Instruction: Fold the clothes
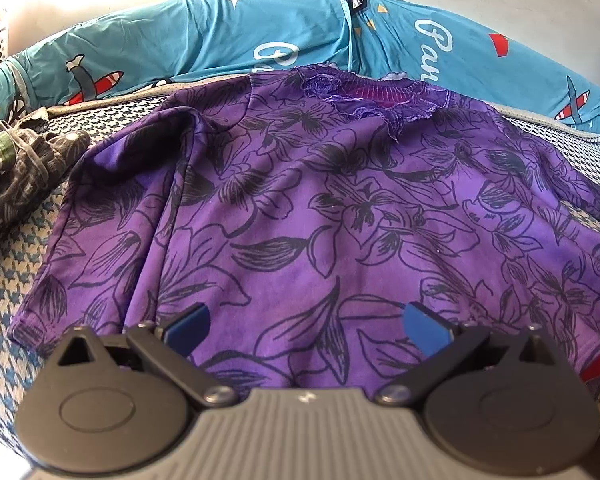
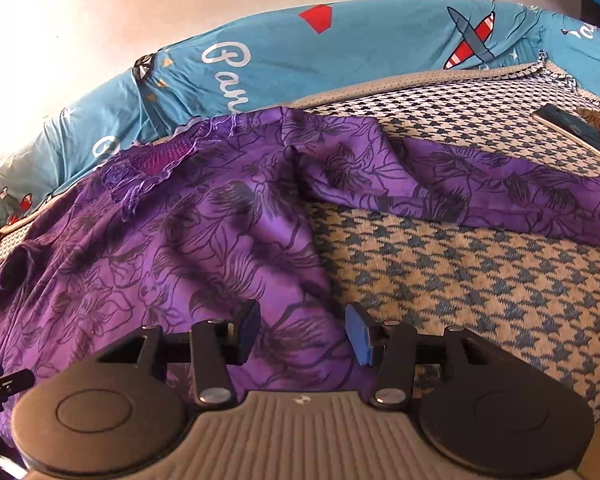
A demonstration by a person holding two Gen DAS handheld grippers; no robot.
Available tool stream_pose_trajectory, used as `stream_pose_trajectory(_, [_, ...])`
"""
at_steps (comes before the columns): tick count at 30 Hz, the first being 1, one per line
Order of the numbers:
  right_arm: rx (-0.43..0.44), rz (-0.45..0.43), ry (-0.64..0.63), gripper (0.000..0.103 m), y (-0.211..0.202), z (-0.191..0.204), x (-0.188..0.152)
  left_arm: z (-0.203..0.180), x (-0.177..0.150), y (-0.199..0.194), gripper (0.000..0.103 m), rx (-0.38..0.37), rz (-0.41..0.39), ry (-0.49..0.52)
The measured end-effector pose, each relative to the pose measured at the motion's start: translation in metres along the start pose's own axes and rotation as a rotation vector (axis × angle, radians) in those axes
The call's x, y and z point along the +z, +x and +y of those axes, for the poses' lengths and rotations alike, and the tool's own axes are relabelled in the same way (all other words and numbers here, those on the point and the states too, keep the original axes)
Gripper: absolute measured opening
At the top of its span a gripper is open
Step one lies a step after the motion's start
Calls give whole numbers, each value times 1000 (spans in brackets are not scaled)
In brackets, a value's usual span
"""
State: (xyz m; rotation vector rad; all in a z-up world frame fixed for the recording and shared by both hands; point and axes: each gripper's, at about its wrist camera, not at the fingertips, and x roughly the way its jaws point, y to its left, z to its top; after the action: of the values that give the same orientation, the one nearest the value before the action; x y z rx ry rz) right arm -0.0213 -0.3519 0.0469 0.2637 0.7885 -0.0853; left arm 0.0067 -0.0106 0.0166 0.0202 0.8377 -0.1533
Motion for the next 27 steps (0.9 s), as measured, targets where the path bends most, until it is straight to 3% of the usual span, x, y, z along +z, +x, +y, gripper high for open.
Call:
stream_pose_trajectory(8, [34,-8,-67,47,-21,16,-28,1,-10,-11,103,0,-1,-8])
stream_pose_trajectory(21, [5,-23,-435,47,-43,67,-76,20,-15,-31,103,40,-16,-61])
stream_pose_trajectory(27, [8,-14,-494,47,-43,75,-81,33,-20,-41,103,59,-14,-73])
